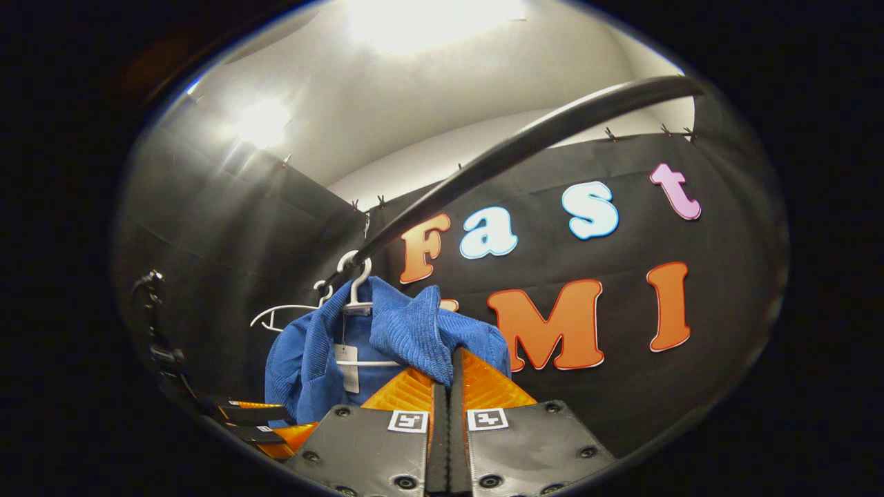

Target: Grasp the clothes on the hanger with both hands and then place them into the laundry hamper below.

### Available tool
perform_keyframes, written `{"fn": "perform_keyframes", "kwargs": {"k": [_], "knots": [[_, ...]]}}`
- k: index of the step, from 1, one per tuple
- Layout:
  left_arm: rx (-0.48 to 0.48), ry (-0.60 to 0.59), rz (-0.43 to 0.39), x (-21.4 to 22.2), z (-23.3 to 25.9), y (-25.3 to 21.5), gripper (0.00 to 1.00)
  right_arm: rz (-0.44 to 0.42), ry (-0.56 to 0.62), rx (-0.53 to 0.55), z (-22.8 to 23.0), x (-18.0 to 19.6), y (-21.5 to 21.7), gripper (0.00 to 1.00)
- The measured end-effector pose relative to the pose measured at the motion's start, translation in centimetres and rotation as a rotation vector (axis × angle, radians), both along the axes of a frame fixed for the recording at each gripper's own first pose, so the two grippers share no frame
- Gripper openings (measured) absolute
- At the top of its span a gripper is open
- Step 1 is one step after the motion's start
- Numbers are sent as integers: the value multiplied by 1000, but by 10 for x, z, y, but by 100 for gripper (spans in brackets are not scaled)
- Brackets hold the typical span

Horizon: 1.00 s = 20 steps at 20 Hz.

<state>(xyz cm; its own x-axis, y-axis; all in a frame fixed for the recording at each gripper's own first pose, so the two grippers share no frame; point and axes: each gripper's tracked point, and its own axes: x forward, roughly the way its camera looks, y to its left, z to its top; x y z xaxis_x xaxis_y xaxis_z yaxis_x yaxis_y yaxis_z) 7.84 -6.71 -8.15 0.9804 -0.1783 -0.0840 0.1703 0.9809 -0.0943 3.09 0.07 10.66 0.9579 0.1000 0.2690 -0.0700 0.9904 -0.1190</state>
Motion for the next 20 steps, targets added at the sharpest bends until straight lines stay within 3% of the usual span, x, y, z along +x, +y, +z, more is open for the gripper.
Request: {"fn": "perform_keyframes", "kwargs": {"k": [8,12,14,15,17,20], "knots": [[167,-33,65,58,-47,8,91,118,-6,48,-7,-13,8,7],[183,-84,76,45,-37,22,54,152,13,37,-15,-14,11,7],[210,-123,136,38,-24,43,23,162,19,40,-20,-10,10,7],[202,-140,122,32,-14,44,8,163,23,43,-21,-11,9,7],[244,-187,192,23,10,66,7,163,27,55,-24,-9,6,7],[295,-267,233,2,65,86,8,155,37,72,-32,-4,4,7]]}}
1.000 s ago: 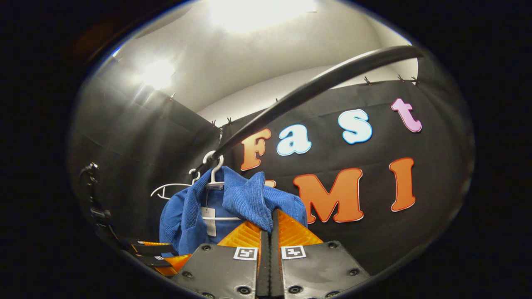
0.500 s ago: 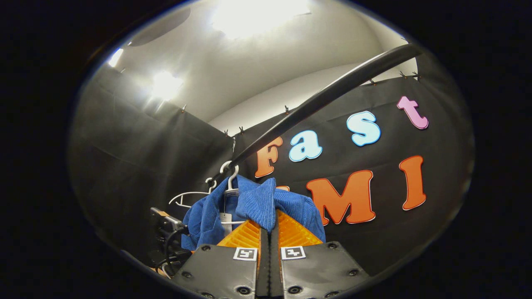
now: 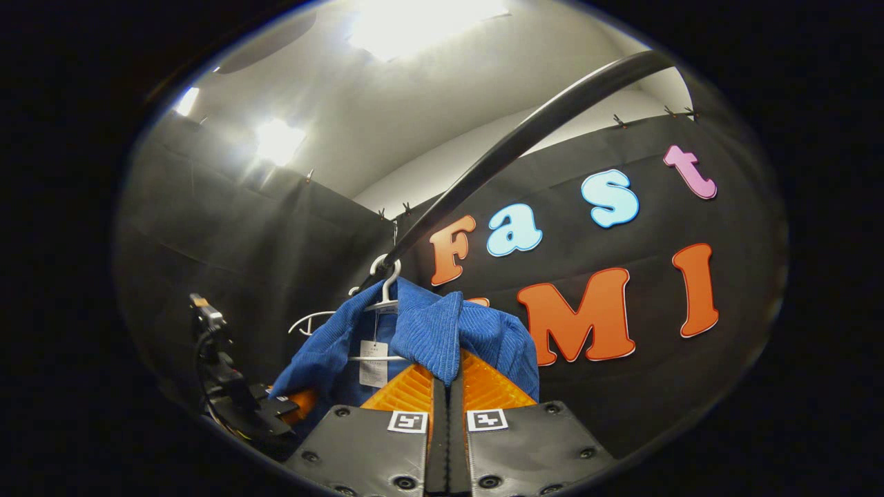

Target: Grasp the clothes on the hanger with both hands and then place them into the laundry hamper below.

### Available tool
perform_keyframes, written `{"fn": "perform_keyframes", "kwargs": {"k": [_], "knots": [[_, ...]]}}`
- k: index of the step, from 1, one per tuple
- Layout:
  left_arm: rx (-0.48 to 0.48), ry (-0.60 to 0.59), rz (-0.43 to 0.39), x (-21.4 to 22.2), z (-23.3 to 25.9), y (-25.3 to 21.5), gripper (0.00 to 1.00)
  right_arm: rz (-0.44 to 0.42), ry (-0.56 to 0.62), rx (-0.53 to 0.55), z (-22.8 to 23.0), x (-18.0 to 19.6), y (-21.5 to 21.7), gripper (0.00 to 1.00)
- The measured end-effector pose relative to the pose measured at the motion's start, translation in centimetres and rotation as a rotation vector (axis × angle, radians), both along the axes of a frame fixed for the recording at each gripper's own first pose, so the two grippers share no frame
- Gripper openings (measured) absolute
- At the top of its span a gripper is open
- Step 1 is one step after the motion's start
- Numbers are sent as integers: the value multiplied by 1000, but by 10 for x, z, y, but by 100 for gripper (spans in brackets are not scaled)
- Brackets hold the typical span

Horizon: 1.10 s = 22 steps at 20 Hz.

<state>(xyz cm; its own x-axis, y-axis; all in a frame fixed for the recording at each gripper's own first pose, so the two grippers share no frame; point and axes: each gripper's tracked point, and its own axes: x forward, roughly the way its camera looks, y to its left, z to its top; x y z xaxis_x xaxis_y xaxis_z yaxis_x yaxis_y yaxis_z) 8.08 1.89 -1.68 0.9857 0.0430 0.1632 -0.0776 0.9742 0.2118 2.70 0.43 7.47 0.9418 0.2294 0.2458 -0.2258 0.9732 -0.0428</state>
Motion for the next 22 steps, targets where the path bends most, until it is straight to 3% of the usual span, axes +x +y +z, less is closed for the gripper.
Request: {"fn": "perform_keyframes", "kwargs": {"k": [3,7,10,13,17,22], "knots": [[72,-66,49,-8,59,29,7,-7,15,9,-8,5,-2,7],[29,-111,76,8,117,72,7,-13,22,16,-13,10,-9,7],[72,-146,89,25,157,95,7,-20,31,15,-18,16,-16,7],[141,-144,26,41,192,94,7,-9,61,11,-26,17,-15,7],[272,-104,-11,73,211,107,7,-2,92,16,-37,17,-13,7],[248,-32,-46,123,175,122,7,-13,126,17,-44,21,-15,7]]}}
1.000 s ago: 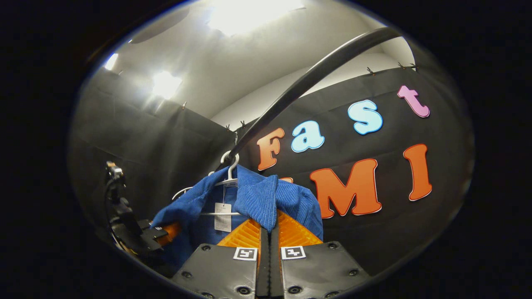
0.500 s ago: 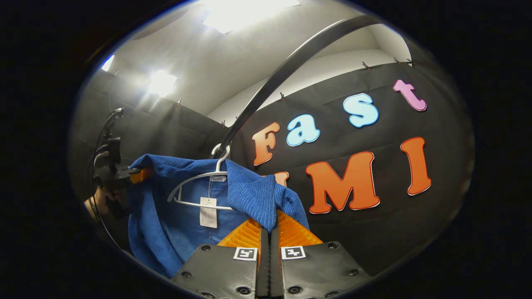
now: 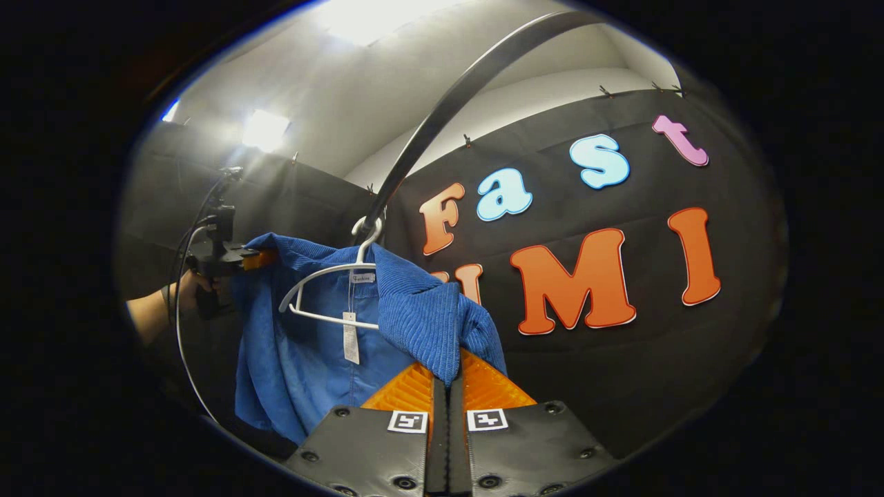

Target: Grasp the clothes on the hanger with both hands and then place them into the laundry hamper below.

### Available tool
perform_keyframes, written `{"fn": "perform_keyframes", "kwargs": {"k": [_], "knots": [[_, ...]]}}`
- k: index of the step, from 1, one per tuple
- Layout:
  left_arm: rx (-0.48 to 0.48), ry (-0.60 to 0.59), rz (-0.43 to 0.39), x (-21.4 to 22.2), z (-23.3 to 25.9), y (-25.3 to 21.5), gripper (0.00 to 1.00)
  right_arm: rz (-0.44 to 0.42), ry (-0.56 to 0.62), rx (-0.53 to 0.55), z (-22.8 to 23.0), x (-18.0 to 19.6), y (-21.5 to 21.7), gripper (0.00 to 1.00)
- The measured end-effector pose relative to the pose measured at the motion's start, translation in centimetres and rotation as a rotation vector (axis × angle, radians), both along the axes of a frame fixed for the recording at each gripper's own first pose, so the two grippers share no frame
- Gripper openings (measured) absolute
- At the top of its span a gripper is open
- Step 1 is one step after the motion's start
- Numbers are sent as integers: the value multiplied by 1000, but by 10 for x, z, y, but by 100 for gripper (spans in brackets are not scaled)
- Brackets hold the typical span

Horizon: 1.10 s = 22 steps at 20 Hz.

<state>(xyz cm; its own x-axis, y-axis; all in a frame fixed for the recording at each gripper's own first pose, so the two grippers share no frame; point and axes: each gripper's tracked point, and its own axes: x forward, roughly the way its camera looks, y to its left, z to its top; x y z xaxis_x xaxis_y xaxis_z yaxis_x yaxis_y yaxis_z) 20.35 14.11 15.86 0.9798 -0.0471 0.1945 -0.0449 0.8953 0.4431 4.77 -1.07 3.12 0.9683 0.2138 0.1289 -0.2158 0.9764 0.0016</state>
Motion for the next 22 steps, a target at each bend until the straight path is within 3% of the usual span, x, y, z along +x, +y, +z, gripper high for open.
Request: {"fn": "perform_keyframes", "kwargs": {"k": [4,7,12,16,22], "knots": [[-227,143,-29,36,-70,13,6,-7,14,-14,-1,-3,-4,8],[-359,181,-71,45,-108,13,7,-36,2,-31,3,0,-5,8],[-393,240,-88,47,-153,11,7,-69,6,-44,1,5,0,8],[-478,296,-44,39,-195,13,7,-67,20,-40,-6,21,0,7],[-377,246,-10,-16,-201,-2,7,-99,-29,-22,11,35,-24,7]]}}
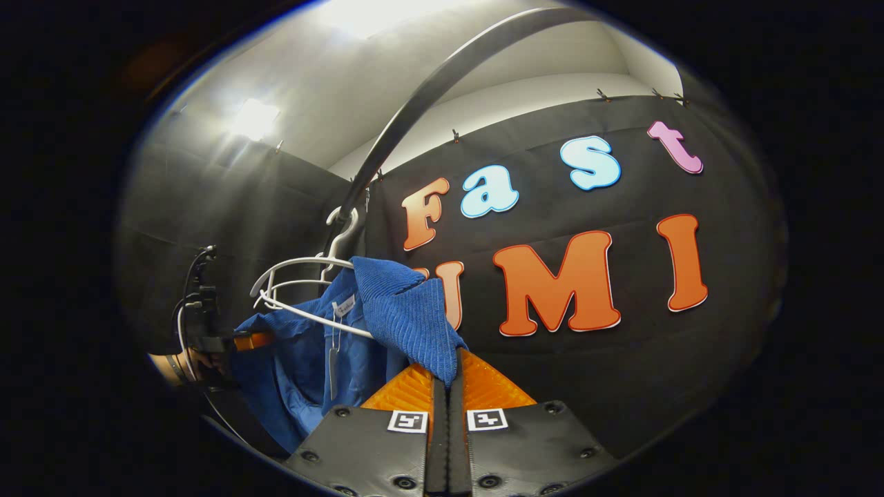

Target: Grasp the clothes on the hanger with both hands and then place them into the laundry hamper below.

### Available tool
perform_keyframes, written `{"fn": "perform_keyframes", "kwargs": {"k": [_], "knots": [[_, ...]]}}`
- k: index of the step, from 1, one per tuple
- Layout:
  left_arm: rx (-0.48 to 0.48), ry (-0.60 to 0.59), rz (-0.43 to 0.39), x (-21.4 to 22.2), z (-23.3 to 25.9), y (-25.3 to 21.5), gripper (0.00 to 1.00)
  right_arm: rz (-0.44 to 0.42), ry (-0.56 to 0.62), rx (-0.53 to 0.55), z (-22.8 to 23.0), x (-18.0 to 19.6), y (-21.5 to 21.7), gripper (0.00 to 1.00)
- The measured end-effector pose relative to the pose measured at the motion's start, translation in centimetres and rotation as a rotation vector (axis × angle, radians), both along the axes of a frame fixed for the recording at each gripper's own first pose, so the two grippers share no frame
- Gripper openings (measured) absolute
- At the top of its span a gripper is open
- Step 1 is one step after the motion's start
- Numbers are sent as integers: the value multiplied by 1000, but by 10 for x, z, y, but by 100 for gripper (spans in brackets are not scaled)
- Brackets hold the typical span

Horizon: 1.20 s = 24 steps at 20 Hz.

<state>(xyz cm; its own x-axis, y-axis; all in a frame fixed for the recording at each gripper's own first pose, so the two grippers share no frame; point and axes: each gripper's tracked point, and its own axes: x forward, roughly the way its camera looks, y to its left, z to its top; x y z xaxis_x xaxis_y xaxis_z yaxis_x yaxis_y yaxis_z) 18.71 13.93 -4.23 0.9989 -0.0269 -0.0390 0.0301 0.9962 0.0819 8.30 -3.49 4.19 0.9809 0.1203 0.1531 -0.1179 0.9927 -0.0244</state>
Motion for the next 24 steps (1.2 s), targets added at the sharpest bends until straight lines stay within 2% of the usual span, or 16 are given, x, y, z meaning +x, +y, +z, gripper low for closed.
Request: {"fn": "perform_keyframes", "kwargs": {"k": [2,7,10,15,17,19,24], "knots": [[-2,-9,0,-9,1,-3,7,-36,-28,-3,11,3,-21,8],[-47,-8,19,-20,-5,-11,7,-207,-58,54,12,20,-77,8],[-66,7,5,-23,-16,-27,7,-280,11,82,-17,24,-109,7],[-124,54,-50,-33,-43,-63,7,-415,113,174,-66,5,-171,8],[-149,93,-66,-41,-58,-70,7,-433,151,187,-84,-8,-181,7],[-127,110,-51,-45,-65,-70,7,-439,171,168,-95,-16,-183,8],[-127,132,0,-65,-75,-50,7,-382,199,120,-100,-23,-162,8]]}}
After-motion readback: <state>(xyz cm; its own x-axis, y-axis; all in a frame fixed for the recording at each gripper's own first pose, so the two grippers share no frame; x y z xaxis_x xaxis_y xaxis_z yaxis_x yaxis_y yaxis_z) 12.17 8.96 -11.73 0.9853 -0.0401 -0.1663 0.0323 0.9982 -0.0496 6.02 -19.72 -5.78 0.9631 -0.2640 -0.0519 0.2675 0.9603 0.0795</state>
